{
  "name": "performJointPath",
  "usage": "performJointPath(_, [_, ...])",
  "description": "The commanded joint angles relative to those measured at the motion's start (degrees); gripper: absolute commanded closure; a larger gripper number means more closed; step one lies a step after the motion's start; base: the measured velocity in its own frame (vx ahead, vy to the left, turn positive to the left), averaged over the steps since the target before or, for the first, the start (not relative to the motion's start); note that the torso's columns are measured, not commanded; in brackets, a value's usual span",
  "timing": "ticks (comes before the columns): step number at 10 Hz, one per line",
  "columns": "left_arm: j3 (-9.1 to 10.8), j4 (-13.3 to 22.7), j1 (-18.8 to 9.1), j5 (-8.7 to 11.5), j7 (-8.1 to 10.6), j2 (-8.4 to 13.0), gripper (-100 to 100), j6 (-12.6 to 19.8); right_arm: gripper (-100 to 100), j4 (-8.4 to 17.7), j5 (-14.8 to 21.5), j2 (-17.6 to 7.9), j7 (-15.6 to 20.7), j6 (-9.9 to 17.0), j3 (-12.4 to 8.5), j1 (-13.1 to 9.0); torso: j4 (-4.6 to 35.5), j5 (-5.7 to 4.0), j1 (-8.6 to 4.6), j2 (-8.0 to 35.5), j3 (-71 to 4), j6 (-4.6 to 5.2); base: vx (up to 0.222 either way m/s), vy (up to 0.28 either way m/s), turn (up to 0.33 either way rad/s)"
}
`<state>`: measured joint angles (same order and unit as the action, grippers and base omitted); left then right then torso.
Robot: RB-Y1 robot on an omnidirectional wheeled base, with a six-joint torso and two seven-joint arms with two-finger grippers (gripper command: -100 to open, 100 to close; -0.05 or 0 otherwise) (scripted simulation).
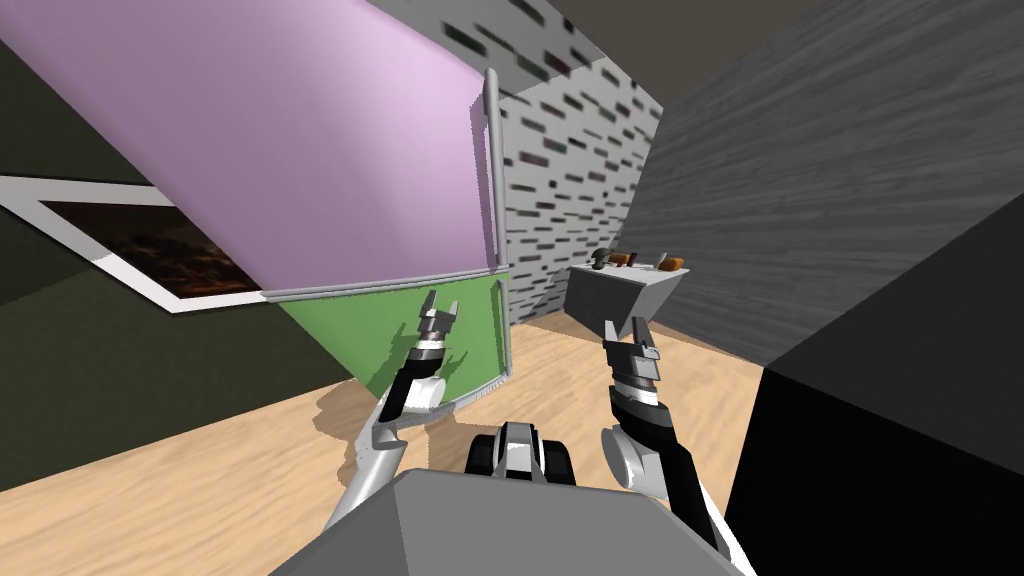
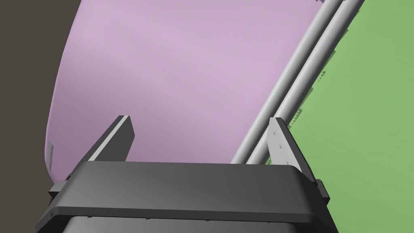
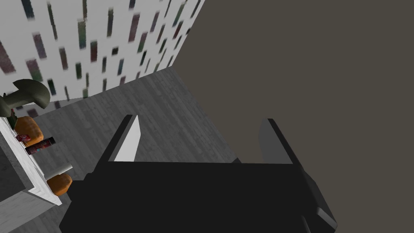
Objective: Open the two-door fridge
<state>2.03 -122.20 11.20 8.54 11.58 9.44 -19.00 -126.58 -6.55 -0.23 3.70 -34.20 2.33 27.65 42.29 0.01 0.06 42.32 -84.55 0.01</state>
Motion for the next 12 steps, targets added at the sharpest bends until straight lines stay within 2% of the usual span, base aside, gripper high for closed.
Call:
performJointPath(1, [1.17,4.4,-4.6,1.4,1.3,0.7,-100,2.6,0,0.0,0.0,0.0,0.0,0.0,0.0,0.0,0.0,0.01,-0.03,0.0,0.0,-0.01,0.026,-0.129,0.142])
performJointPath(2, [1.17,4.7,-5.5,1.4,1.3,0.7,-100,2.6,0,0.0,0.0,0.0,0.0,0.0,0.0,0.0,0.0,-0.03,-0.15,0.0,0.0,-0.02,0.026,-0.107,0.059])
performJointPath(4, [2.48,8.7,-9.7,2.8,2.67,1.2,-100,5.4,0,0.0,0.0,0.0,0.0,0.0,0.0,0.0,0.0,0.01,0.01,-0.1,0.0,-0.02,0.031,-0.107,0.104])
performJointPath(5, [2.48,9.1,-10.9,2.8,2.67,1.2,-100,5.4,0,0.0,0.0,0.0,0.0,0.0,0.0,0.0,0.0,-0.02,-0.12,-0.1,0.0,-0.01,0.025,-0.109,0.058])
performJointPath(6, [3.16,11.4,-13.0,3.6,3.38,1.5,-100,6.8,0,0.0,0.0,0.0,0.0,0.0,0.0,0.0,0.0,-0.02,-0.06,0.0,0.0,0.0,0.012,-0.105,0.098])
performJointPath(7, [3.16,11.4,-13.7,3.6,3.38,1.5,-100,6.8,0,0.0,0.0,0.0,0.0,0.0,0.0,0.0,0.0,0.0,-0.04,0.0,0.0,-0.02,0.016,-0.087,0.047])
performJointPath(8, [3.86,13.8,-16.0,4.3,4.11,1.8,-100,8.3,0,0.0,0.0,0.0,0.0,0.0,0.0,0.0,0.0,0.01,0.02,0.0,0.0,-0.01,0.033,-0.101,0.079])
performJointPath(9, [3.86,13.8,-16.5,4.3,4.11,1.8,-100,8.3,0,0.0,0.0,0.0,0.0,0.0,0.0,0.0,0.0,0.0,-0.06,-0.1,0.0,-0.02,0.025,-0.08,0.061])
performJointPath(10, [4.57,16.0,-18.6,5.1,4.84,2.1,-100,9.9,0,0.0,0.0,0.0,0.0,0.0,0.0,0.0,0.0,0.0,0.01,0.0,0.0,-0.01,0.013,-0.073,0.099])
performJointPath(11, [4.57,16.3,-19.4,5.1,4.84,2.1,-100,9.9,0,0.0,0.0,0.0,0.0,0.0,0.0,0.0,0.0,0.01,0.0,0.0,0.0,-0.02,0.006,-0.079,0.058])
performJointPath(12, [5.28,19.0,-21.7,5.9,5.58,2.4,-100,11.5,0,0.0,0.0,0.0,0.0,0.0,0.0,0.0,0.0,-0.01,-0.05,0.0,0.0,0.0,0.018,-0.097,0.105])
